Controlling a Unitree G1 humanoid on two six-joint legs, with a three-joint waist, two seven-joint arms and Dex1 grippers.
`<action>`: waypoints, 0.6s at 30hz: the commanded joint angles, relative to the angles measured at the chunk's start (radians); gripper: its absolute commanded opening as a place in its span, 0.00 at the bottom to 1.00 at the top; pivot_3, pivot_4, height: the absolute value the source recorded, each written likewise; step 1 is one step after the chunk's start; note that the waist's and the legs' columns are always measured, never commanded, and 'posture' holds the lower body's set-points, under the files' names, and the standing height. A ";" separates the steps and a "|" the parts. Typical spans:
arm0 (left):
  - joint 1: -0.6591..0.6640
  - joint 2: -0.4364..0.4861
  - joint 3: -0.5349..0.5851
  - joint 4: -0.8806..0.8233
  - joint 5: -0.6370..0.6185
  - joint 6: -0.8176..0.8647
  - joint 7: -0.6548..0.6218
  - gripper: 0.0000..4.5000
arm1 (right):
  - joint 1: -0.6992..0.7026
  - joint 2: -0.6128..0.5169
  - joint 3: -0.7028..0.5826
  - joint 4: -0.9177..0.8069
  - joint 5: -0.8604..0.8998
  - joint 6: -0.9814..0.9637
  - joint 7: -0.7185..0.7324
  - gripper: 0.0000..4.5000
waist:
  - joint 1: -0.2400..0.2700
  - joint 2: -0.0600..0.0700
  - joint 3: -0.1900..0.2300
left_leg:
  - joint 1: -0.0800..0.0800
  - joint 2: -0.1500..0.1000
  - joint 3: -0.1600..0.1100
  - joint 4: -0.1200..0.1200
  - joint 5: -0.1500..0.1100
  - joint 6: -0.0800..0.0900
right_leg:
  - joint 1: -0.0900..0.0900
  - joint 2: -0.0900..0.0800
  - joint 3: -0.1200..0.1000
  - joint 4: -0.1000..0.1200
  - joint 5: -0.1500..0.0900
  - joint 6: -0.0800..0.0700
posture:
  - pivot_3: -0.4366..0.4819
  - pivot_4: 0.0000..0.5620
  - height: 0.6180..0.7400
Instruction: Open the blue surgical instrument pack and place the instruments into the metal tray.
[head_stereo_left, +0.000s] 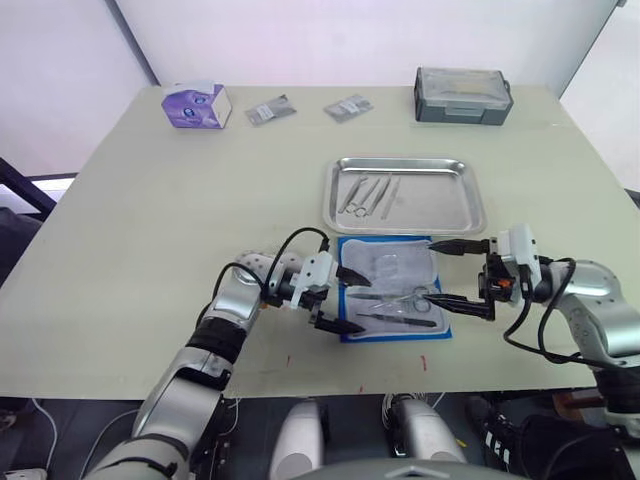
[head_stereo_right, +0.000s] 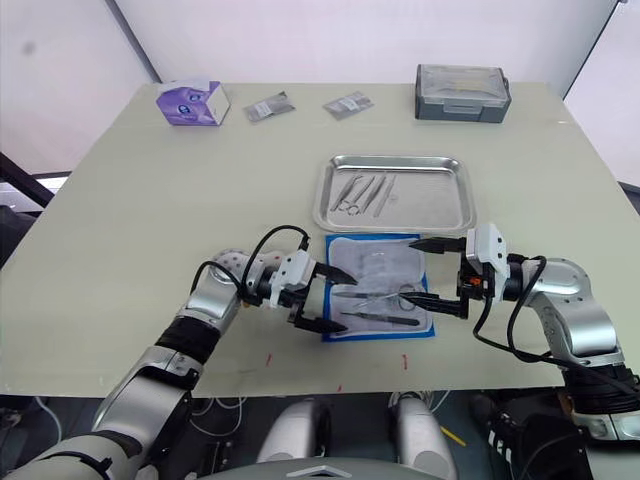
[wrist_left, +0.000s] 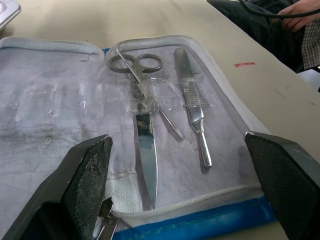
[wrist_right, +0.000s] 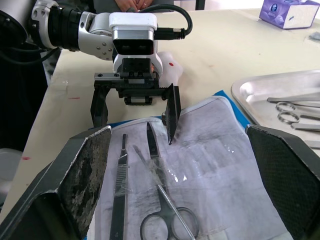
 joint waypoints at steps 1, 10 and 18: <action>0.015 -0.005 -0.040 0.085 0.065 0.020 0.029 0.99 | 0.004 -0.022 -0.027 -0.059 0.014 0.021 -0.021 1.00 | 0.001 0.001 -0.001 | 0.001 0.000 0.000 0.000 0.000 0.000 | 0.001 0.000 0.000 0.000 0.000 0.000 | 0.48 0.27 0.93; 0.025 -0.002 -0.080 0.110 0.099 0.037 0.023 0.99 | 0.010 -0.086 -0.003 -0.101 -0.046 0.073 -0.074 1.00 | 0.005 0.004 -0.003 | 0.003 -0.001 -0.001 0.000 0.000 0.000 | 0.004 0.000 0.000 -0.001 0.000 0.000 | 0.48 0.27 0.93; 0.030 -0.001 -0.085 0.112 0.096 0.038 0.022 0.99 | -0.063 -0.088 0.051 -0.089 -0.091 0.194 -0.138 1.00 | 0.004 0.008 -0.006 | 0.003 -0.001 -0.001 0.000 0.000 0.000 | 0.005 0.000 0.001 -0.001 0.000 0.000 | 0.48 0.27 0.93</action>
